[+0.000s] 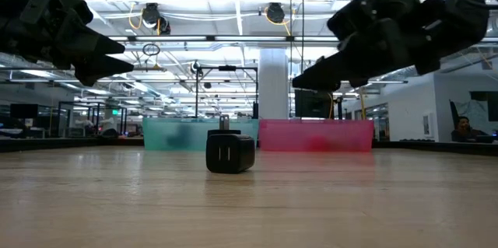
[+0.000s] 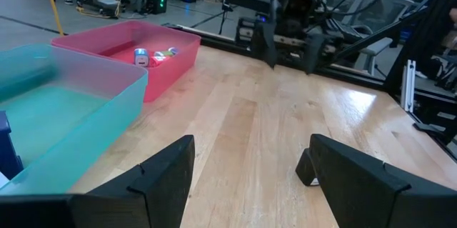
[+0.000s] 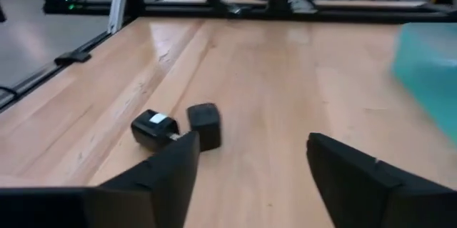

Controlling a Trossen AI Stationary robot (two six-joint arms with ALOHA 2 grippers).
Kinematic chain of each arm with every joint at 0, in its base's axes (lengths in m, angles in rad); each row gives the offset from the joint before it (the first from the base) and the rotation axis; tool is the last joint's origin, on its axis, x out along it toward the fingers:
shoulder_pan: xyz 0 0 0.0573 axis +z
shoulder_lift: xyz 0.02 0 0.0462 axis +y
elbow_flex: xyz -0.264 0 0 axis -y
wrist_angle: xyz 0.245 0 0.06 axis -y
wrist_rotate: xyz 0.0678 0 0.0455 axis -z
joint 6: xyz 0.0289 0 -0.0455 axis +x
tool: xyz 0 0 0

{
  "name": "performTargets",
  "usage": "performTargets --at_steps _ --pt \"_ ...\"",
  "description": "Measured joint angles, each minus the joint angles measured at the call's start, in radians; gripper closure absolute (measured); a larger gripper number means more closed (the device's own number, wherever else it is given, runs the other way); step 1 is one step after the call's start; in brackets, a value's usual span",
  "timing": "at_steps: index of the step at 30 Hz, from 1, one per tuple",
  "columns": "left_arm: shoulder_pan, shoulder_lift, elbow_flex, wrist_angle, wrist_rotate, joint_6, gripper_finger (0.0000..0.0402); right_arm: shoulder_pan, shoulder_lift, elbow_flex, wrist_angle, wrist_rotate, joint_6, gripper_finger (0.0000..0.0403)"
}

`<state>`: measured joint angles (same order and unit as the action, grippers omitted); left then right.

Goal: Sort charging adapters and watches
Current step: Put the top black charging adapter in the red bin

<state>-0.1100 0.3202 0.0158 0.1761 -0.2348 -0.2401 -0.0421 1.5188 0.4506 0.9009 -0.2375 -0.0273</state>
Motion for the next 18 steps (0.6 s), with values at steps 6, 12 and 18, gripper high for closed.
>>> performTargets --at_steps 6,12,18 --pt "0.000 0.000 0.000 0.001 0.000 0.000 0.0123 0.070 0.162 0.128 -0.001 -0.001 -0.017 0.0094" --pt "0.000 0.000 0.000 0.001 0.000 0.000 0.0123 0.109 0.311 0.272 0.000 -0.001 -0.018 0.0085" --pt "0.000 0.000 0.000 0.001 0.000 0.000 0.0123 0.125 0.417 0.344 -0.006 -0.002 -0.030 0.0096"
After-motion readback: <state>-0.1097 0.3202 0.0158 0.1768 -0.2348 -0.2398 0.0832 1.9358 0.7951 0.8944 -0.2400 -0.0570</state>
